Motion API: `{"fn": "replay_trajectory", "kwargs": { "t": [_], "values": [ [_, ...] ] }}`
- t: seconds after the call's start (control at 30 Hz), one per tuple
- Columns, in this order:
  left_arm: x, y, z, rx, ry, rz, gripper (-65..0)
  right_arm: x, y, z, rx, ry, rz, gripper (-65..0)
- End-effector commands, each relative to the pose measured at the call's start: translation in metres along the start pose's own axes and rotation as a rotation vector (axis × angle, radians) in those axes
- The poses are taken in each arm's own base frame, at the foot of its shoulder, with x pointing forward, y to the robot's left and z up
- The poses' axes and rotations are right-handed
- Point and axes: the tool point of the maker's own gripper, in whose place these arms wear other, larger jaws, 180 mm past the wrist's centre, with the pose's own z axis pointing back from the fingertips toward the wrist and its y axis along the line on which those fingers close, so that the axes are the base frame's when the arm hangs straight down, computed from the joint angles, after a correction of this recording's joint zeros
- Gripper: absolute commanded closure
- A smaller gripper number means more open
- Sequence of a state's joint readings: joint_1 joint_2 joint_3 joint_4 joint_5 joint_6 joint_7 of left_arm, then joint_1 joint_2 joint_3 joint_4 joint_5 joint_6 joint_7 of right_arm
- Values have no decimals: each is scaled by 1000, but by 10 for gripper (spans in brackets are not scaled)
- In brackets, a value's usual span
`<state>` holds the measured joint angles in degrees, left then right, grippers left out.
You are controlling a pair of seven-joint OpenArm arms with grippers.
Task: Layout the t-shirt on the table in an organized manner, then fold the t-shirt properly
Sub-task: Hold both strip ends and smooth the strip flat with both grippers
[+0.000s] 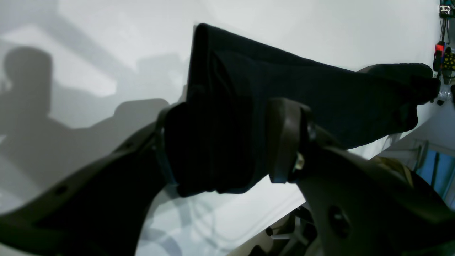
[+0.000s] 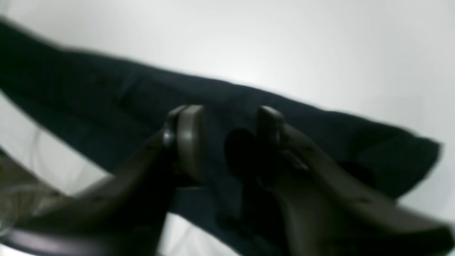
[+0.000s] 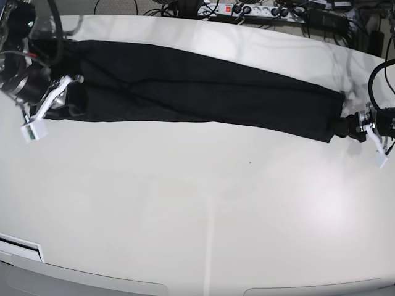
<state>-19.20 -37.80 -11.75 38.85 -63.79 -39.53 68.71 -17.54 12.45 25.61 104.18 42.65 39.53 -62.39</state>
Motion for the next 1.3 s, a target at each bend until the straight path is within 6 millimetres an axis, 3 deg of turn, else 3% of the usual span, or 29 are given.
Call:
{"fn": "replay_trajectory", "kwargs": {
  "t": [0.0, 0.03, 0.23, 0.43, 0.7, 1.0, 1.13, 1.27],
  "values": [
    [23, 1, 14, 8, -70, -26, -349, 6, 1, 0, 6, -33, 2, -70],
    [26, 0, 14, 8, -87, -26, -350, 2, 1, -4, 7, -34, -16, -1],
    [28, 3, 14, 19, -99, -31, -393, -37, -25, -25, -63, 27, -92, 0],
    [21, 11, 13, 56, -89, -39, -393, -69, -32, -44, -35, 101, -199, 0],
    [-9, 24, 2, 95, -72, -21, -393, -72, -32, -46, -28, 107, -212, 0],
    [-25, 40, -3, 177, -36, -70, -393, -70, -31, -46, -25, 100, -216, 0],
    [-34, 33, -11, 147, -13, -50, -393, -66, -29, -46, -7, 77, -231, 0],
    [-45, 13, -26, 56, 28, 0, -392, -66, -29, -46, -7, 78, -231, 0]
  ]
}}
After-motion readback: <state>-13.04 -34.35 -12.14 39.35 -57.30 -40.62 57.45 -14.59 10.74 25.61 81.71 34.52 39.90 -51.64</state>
